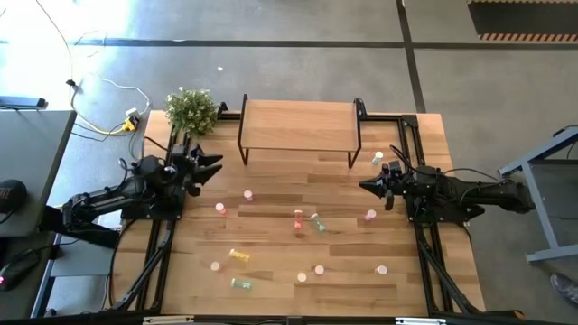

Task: Pick and place medicine bottles onto shelf by color
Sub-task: Put the top left purple pill bottle on the shelf

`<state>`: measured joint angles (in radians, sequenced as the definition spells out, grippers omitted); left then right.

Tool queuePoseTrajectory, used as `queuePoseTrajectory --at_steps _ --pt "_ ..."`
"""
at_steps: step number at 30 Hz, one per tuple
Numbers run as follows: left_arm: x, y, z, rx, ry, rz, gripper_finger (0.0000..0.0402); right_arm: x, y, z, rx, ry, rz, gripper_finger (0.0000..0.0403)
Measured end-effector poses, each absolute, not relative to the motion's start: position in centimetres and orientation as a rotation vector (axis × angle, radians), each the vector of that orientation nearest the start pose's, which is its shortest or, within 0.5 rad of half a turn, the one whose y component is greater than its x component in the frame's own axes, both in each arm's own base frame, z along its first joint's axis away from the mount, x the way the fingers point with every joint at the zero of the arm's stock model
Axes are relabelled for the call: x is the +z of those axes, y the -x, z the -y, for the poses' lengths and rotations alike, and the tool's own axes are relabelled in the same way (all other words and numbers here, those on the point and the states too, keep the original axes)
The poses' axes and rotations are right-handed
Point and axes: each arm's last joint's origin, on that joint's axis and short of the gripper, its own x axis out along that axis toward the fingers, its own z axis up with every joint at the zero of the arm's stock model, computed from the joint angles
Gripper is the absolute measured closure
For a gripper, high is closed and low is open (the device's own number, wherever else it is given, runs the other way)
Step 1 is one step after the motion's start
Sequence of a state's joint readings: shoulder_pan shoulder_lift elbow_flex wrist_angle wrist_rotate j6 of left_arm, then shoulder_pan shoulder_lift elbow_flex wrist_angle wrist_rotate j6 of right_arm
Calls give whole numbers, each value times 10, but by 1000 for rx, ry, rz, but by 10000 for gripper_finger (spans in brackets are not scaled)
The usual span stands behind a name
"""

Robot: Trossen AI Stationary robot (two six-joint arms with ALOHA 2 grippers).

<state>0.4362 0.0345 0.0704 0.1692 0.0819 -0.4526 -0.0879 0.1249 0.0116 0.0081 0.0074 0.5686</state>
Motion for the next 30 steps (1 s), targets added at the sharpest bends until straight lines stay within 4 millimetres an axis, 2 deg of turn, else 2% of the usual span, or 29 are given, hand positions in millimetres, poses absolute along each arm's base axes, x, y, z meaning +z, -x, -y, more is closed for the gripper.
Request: queuePoseTrajectory --at_steps 6,10,13,16,20,30 --pt "243 -84 -36 317 222 203 195 158 -104 9 -122 -572 -76 403" --pt "261 -92 -40 335 164 41 195 158 -104 9 -122 -572 -76 403" --pt "267 -101 -43 319 159 -127 195 158 -104 9 -123 -572 -76 403" --pt "269 -111 -47 306 196 -271 195 158 -104 9 -122 -572 -76 403" --pt "261 -124 -50 286 243 -440 195 158 -104 9 -122 -572 -76 403" --pt "233 -159 -45 255 216 -677 195 158 -104 9 -123 -572 -76 403"
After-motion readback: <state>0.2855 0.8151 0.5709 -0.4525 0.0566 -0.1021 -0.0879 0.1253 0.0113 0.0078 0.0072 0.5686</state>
